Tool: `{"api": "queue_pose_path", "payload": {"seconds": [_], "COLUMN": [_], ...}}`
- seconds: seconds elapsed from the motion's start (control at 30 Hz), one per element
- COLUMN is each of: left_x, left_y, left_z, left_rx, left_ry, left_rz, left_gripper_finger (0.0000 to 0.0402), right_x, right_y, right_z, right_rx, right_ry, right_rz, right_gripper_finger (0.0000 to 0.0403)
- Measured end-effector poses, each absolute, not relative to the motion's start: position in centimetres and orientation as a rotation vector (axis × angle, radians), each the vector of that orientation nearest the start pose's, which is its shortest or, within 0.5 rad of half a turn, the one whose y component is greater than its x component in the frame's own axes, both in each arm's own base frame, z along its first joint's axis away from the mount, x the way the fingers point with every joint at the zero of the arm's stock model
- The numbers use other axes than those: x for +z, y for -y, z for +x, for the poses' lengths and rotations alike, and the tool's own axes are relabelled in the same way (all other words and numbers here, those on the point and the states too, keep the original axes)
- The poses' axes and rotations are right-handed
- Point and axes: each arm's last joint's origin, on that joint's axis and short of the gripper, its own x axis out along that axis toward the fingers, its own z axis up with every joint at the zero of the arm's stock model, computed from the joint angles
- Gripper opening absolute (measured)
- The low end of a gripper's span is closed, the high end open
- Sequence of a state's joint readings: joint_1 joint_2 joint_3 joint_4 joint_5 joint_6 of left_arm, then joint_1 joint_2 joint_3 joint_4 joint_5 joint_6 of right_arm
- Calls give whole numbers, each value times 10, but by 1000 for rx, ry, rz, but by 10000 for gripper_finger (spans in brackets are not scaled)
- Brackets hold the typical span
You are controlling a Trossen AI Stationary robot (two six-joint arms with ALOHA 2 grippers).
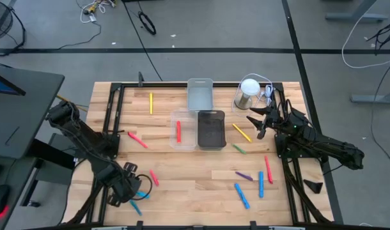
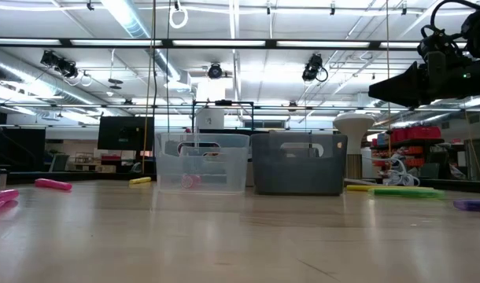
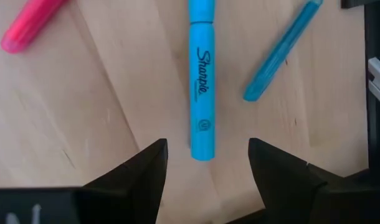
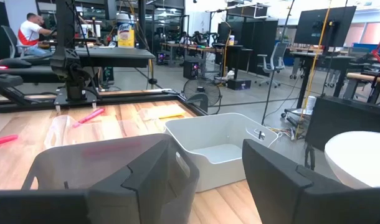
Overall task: Pick & Place Markers
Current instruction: Put the left blue highlighter into the transparent bin
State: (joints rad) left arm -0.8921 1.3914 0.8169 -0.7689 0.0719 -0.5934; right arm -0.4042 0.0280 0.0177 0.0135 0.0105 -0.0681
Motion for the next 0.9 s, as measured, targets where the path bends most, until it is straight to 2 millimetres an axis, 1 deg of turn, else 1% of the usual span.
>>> {"api": "queue_pose_path", "payload": {"seconds": [0.17,0.4,0.6,0.73,0.8,0.9], "left_x": [184,162,144,137,134,132], "left_y": [183,190,199,201,201,201], "left_z": [146,155,162,164,164,164], "left_rx": [-379,-337,-331,-311,-300,-292], "left_ry": [-1440,-1496,-1508,-1524,-1532,-1531], "left_rz": [65,74,78,90,101,116], "left_gripper_finger": [232,232,232,231,228,209], "right_x": [169,169,169,169,169,169], "right_y": [39,39,39,39,39,39], "right_z": [90,90,90,90,90,90], "right_rx": [-415,-415,-415,-415,-415,-415], "right_ry": [-11,-11,-11,-11,-11,-11], "right_rz": [-68,-68,-68,-68,-68,-68], "right_gripper_finger": [208,208,208,208,208,208]}}
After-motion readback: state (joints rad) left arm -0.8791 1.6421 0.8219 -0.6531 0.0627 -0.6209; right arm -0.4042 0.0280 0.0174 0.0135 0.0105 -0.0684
